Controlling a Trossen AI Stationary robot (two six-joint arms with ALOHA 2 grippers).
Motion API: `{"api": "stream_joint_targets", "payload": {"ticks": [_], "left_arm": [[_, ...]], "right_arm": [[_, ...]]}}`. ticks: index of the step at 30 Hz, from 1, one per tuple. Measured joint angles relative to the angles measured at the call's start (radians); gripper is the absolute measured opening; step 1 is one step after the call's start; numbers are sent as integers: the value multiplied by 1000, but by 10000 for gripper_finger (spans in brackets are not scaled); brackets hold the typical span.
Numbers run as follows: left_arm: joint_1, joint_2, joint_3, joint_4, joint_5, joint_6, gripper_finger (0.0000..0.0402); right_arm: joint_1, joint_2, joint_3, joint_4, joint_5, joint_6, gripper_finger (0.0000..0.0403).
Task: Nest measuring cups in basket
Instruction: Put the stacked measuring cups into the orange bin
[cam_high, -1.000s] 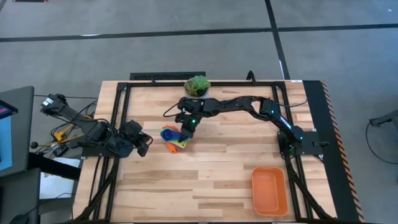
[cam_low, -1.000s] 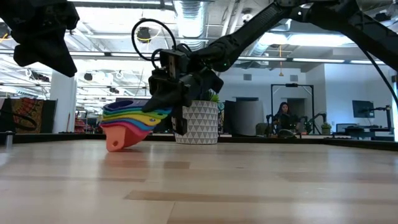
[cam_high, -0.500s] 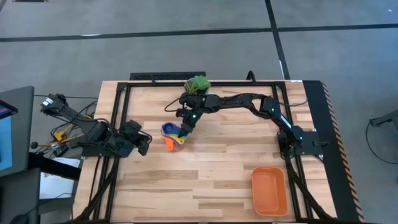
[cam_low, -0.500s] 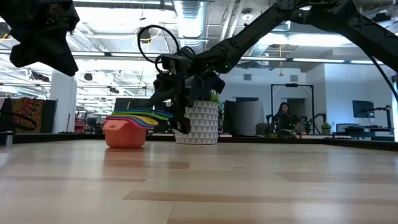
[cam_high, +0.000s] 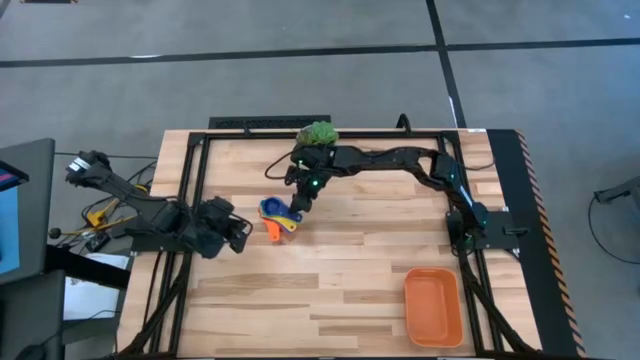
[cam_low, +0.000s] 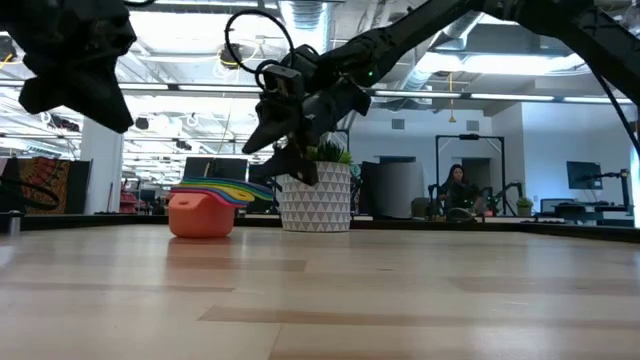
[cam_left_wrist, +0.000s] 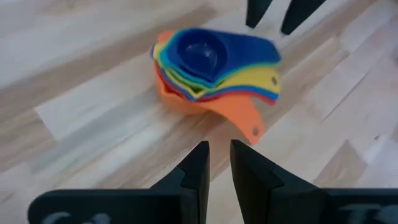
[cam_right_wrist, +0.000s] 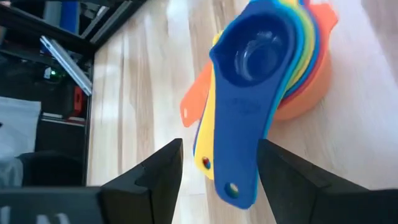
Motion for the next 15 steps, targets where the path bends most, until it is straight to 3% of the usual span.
{"api": "stream_joint_targets", "payload": {"ticks": [6, 11, 15], "left_arm": [[14, 99, 0, 70, 69, -26, 52], [14, 184, 0, 127, 101, -36, 52], [14, 236, 0, 141, 124, -70, 51]], "right_arm": [[37, 0, 0, -42, 77, 6, 220], [55, -51, 0, -44, 284, -13, 204], [53, -93, 0, -60, 381, -40, 184]]}}
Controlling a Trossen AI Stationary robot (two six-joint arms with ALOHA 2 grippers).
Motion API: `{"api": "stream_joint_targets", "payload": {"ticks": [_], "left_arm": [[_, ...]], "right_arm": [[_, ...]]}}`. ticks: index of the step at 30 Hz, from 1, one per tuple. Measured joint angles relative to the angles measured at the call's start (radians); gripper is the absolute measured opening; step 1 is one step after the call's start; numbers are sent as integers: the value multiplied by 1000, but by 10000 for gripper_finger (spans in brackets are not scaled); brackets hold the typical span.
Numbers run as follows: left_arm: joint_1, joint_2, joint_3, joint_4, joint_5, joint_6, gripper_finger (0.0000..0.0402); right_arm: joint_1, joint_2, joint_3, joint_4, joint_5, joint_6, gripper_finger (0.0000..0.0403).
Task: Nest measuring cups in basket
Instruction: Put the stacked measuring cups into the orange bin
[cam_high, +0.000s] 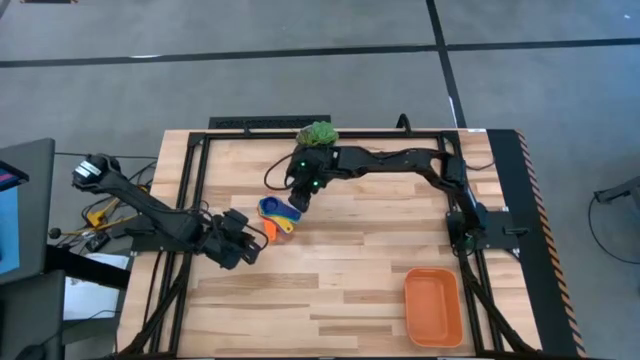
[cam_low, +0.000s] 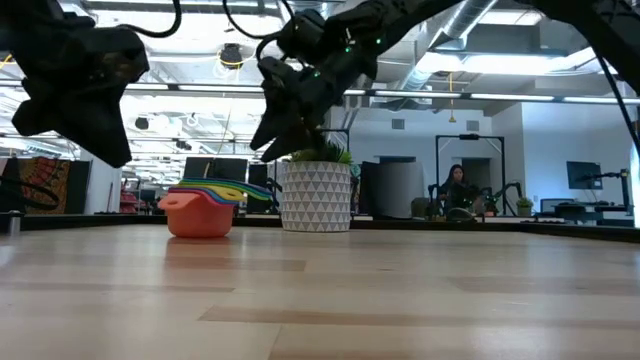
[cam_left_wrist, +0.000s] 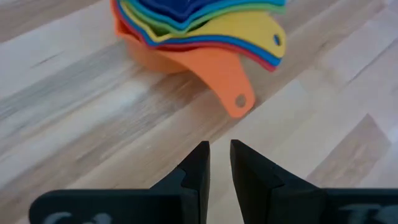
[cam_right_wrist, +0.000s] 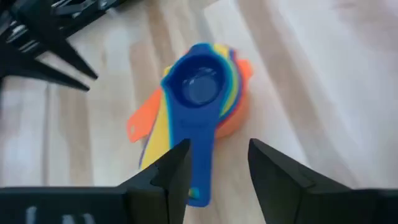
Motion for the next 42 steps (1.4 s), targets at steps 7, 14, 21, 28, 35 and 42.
{"api": "stream_joint_targets", "payload": {"ticks": [7, 14, 21, 28, 35, 42], "left_arm": [[39, 64, -17, 33, -49, 18, 32], [144, 76, -127, 270, 60, 107, 2], [223, 76, -172, 434, 104, 222, 1], [296, 77, -191, 484, 163, 269, 0], [320, 77, -191, 535, 167, 299, 0], [323, 78, -191, 536, 166, 294, 0]], "right_arm": [[-4, 5, 0, -18, 159, 7, 146], [9, 56, -2, -14, 186, 77, 108], [33, 57, -2, -22, 192, 87, 82], [57, 57, -6, -33, 215, 87, 68], [57, 57, -6, -33, 185, 79, 65], [89, 57, -6, -10, 61, 48, 65]]}}
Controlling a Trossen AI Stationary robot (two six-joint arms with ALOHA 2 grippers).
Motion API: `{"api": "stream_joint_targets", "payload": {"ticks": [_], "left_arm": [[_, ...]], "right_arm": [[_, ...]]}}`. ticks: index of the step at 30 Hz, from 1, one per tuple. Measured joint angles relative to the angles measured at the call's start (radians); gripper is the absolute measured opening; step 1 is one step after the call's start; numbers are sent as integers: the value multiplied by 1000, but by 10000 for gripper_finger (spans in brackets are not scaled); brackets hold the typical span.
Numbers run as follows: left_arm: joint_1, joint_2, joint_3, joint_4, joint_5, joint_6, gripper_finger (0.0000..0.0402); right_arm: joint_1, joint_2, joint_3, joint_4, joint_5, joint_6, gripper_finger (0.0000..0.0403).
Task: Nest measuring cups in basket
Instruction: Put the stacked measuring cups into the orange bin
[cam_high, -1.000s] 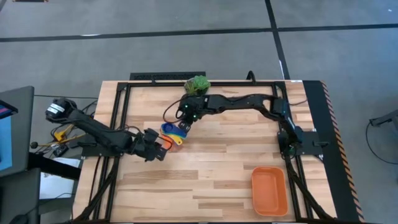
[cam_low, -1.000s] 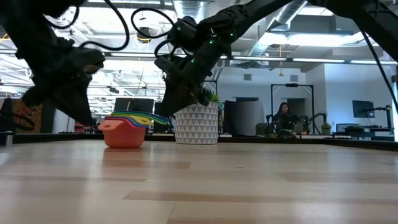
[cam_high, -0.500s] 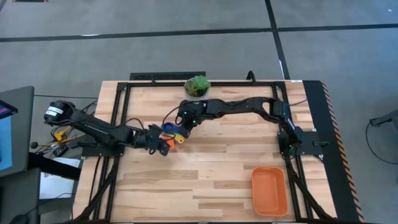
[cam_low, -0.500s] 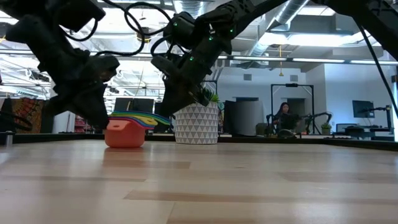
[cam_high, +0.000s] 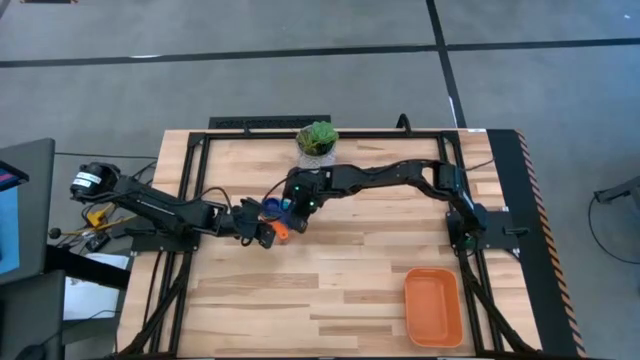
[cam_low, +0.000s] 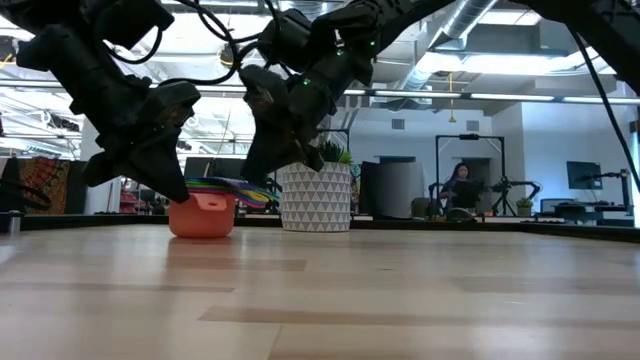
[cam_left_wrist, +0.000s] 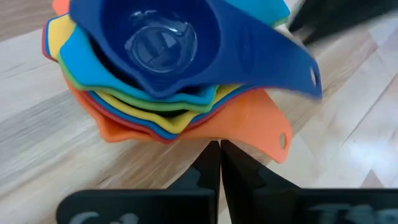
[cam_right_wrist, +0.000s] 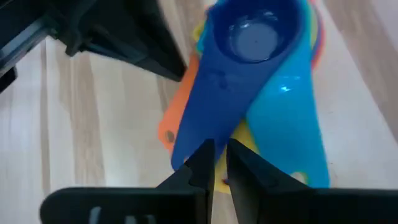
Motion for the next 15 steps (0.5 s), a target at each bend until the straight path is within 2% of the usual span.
{"api": "stream_joint_targets", "payload": {"ticks": [2, 8, 15], "left_arm": [[0, 0, 0, 0, 0, -4, 0], [0, 0, 0, 9, 17, -28, 0], [0, 0, 0, 8, 34, -37, 0]], "right_arm": [[8, 0, 0, 0, 5, -7, 65], [-26, -1, 0, -18, 184, -10, 65], [-63, -1, 0, 11, 186, -47, 65]]}}
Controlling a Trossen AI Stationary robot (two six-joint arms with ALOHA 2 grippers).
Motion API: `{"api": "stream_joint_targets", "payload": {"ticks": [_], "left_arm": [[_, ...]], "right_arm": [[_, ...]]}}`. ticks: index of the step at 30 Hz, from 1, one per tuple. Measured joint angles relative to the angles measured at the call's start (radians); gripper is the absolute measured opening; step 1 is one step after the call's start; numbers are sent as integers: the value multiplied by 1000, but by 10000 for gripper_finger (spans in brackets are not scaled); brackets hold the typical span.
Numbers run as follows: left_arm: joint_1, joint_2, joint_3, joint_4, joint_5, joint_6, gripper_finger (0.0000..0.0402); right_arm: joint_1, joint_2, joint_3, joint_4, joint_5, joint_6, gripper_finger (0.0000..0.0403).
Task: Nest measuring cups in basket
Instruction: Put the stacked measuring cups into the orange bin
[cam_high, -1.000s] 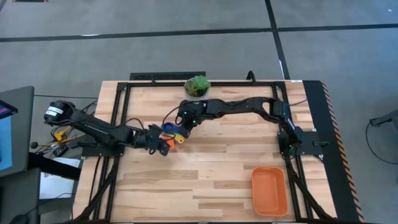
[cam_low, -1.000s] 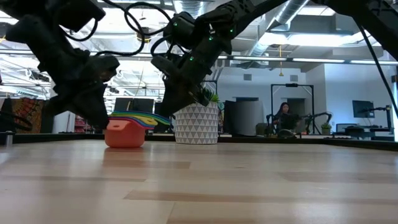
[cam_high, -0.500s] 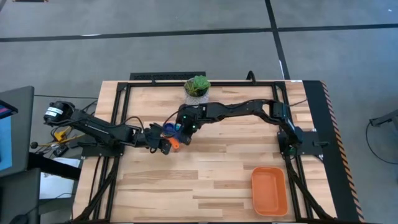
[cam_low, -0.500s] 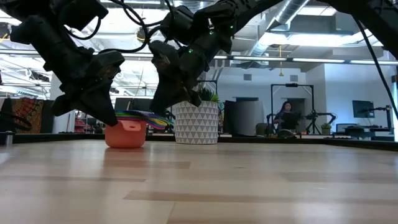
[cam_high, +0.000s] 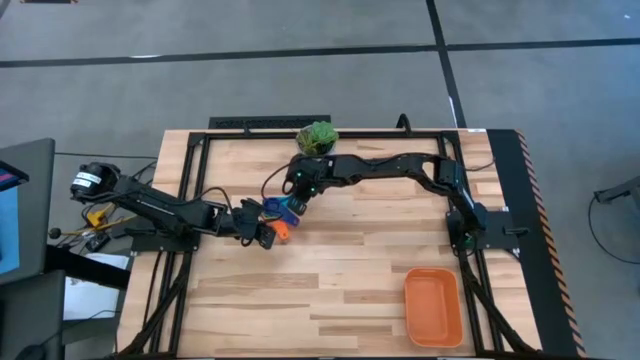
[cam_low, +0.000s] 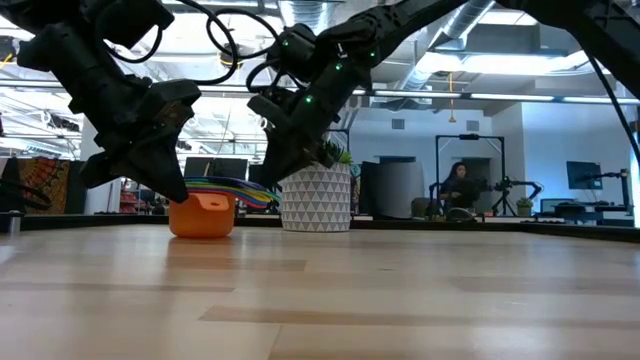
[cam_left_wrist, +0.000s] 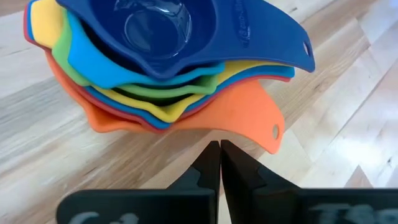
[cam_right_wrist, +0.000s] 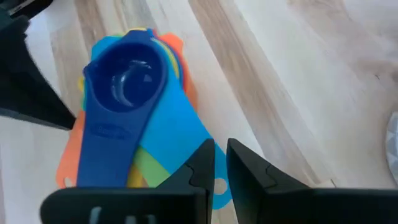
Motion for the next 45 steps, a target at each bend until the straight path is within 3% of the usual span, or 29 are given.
{"api": "stream_joint_targets", "payload": {"ticks": [11, 17, 32, 45], "left_arm": [[0, 0, 0, -1, 0, 6, 0], [4, 0, 0, -2, 1, 12, 0], [5, 0, 0, -1, 1, 19, 0], [6, 0, 0, 27, 0, -11, 0]], "right_arm": [[-18, 52, -6, -9, 16, -53, 65], [-7, 86, -2, -33, -54, -50, 65], [101, 70, 31, -14, -92, -25, 65], [117, 70, 31, 42, -161, 0, 65]]}}
